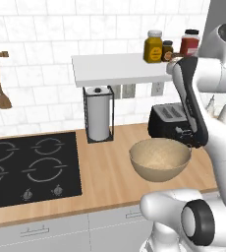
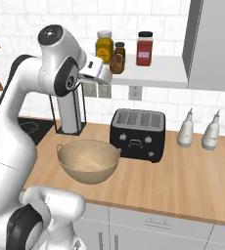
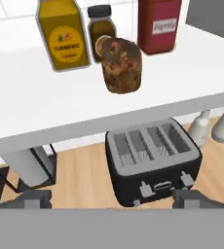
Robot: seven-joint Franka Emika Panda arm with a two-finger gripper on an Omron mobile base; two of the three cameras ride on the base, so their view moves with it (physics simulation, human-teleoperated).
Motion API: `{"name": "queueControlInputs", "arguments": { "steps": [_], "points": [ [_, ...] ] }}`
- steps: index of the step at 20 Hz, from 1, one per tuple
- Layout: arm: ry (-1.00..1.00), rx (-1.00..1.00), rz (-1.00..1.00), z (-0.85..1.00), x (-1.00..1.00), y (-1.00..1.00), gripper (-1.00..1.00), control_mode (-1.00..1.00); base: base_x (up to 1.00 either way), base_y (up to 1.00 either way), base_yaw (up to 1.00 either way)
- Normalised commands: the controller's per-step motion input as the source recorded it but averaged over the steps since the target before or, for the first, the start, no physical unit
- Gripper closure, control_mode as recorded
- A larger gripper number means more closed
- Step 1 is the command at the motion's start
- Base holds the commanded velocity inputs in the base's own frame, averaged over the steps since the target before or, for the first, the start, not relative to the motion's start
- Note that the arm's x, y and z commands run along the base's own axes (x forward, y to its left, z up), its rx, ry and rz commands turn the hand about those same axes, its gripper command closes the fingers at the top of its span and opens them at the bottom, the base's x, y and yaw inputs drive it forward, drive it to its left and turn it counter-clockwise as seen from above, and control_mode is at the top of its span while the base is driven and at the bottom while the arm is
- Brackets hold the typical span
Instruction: Open the cabinet, pick up the bread from the cabinet and place it in the basket. Then move the basket to the dining counter.
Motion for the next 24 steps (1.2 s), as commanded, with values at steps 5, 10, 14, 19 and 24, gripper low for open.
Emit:
{"name": "queueControlInputs", "arguments": {
  "steps": [5, 10, 14, 19, 24],
  "points": [
    [0.0, 0.0, -0.05, 0.41, 0.43, -0.75, -1.0, -1.0, 0.0, 0.0, 0.0],
    [0.0, 0.0, 0.0, 0.12, 0.62, -0.35, -1.0, -1.0, 0.0, 0.0, 0.0],
    [0.0, 0.01, 0.0, 0.02, 0.54, 0.0, -1.0, -1.0, 0.0, 0.0, 0.0],
    [0.0, 0.03, 0.0, -0.02, 0.22, 0.0, -1.0, -1.0, 0.0, 0.0, 0.0],
    [-0.03, 0.04, 0.0, -0.4, 0.0, 0.0, -1.0, -1.0, 0.0, 0.0, 0.0]
  ]
}}
